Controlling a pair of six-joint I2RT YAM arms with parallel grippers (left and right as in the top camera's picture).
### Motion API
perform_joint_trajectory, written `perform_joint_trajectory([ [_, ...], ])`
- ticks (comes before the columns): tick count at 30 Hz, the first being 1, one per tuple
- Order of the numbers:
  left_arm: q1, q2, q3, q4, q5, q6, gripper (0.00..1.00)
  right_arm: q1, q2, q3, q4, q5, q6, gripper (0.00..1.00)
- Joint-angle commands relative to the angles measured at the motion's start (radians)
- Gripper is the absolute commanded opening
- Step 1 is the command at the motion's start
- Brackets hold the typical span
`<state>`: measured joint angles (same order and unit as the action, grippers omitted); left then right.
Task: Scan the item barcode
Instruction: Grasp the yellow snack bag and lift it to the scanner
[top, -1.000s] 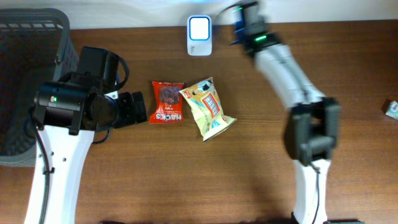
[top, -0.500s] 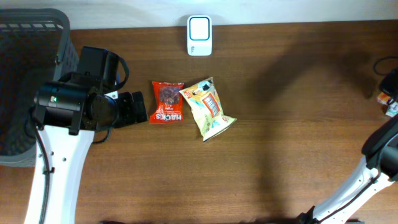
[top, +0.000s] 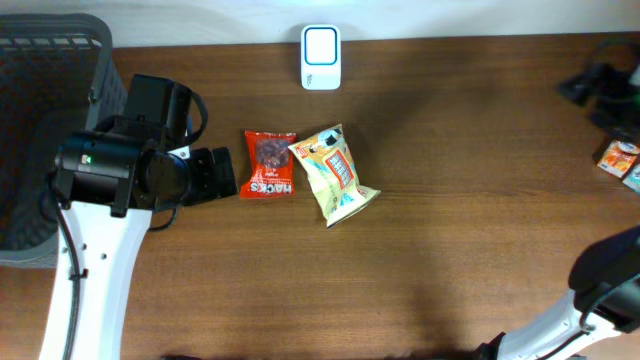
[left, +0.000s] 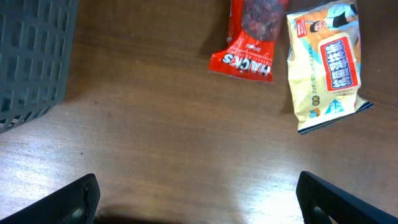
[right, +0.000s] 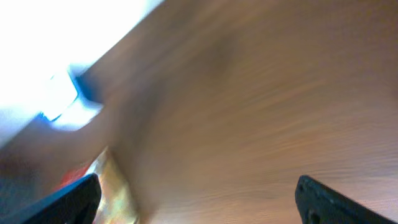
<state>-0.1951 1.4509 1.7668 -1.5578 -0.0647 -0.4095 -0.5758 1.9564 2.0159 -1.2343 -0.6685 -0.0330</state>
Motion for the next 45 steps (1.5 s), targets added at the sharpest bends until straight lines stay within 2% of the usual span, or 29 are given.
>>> perform_joint_trajectory([
  [1,0.002,-0.004,0.005,0.001,-0.011,-0.009,0.99,0.179,0.031,-0.041,-0.152,-0.171,-0.335,0.95],
  [5,0.002,-0.004,0.005,0.001,-0.011,-0.009,0.99,0.503,0.031,-0.150,-0.102,0.072,-0.351,0.95],
  [6,0.002,-0.004,0.005,0.001,-0.011,-0.009,0.99,0.568,0.031,-0.180,-0.062,0.106,-0.341,0.99],
  [8,0.002,-0.004,0.005,0.001,-0.011,-0.009,0.99,0.723,0.032,-0.276,0.117,0.280,-0.139,0.99],
  [9,0.002,-0.004,0.005,0.001,-0.011,-0.009,0.99,0.776,0.032,-0.322,0.196,0.327,-0.090,0.99],
  [11,0.002,-0.004,0.005,0.001,-0.011,-0.009,0.99,0.890,0.032,-0.441,0.375,0.335,-0.080,0.99],
  [12,0.002,-0.004,0.005,0.001,-0.011,-0.009,0.99,0.919,0.032,-0.472,0.415,0.345,-0.077,0.99],
  [15,0.002,-0.004,0.005,0.001,-0.011,-0.009,0.99,1.003,0.034,-0.568,0.530,0.459,0.050,0.99],
  [16,0.002,-0.004,0.005,0.001,-0.011,-0.009,0.99,1.013,0.035,-0.586,0.553,0.463,0.060,0.95],
  [18,0.002,-0.004,0.005,0.001,-0.011,-0.009,0.99,1.028,0.040,-0.615,0.578,0.463,0.072,0.78],
  [19,0.002,-0.004,0.005,0.001,-0.011,-0.009,0.99,1.030,0.046,-0.616,0.576,0.463,0.077,0.73],
  [25,0.002,-0.004,0.005,0.001,-0.011,-0.009,0.99,1.041,0.101,-0.618,0.584,0.463,0.106,0.70],
  [26,0.002,-0.004,0.005,0.001,-0.011,-0.009,0.99,1.041,0.129,-0.618,0.587,0.463,0.122,0.62],
  [27,0.002,-0.004,0.005,0.001,-0.011,-0.009,0.99,1.041,0.134,-0.618,0.586,0.463,0.129,0.43],
  [30,0.002,-0.004,0.005,0.001,-0.011,-0.009,0.99,1.034,0.117,-0.577,0.552,0.463,0.175,0.06],
  [32,0.002,-0.004,0.005,0.001,-0.011,-0.009,0.99,1.016,0.112,-0.503,0.479,0.443,0.227,0.04],
  [35,0.002,-0.004,0.005,0.001,-0.011,-0.009,0.99,0.932,0.112,-0.338,0.354,0.076,0.282,0.04],
  [38,0.002,-0.004,0.005,0.001,-0.011,-0.009,0.99,0.805,0.113,-0.308,0.355,-0.406,0.341,0.04],
  [42,0.002,-0.004,0.005,0.001,-0.011,-0.009,0.99,0.689,0.113,-0.309,0.347,-0.756,0.509,0.04],
  [45,0.002,-0.004,0.005,0.001,-0.011,-0.009,0.99,0.680,0.113,-0.309,0.342,-0.883,0.656,0.04],
])
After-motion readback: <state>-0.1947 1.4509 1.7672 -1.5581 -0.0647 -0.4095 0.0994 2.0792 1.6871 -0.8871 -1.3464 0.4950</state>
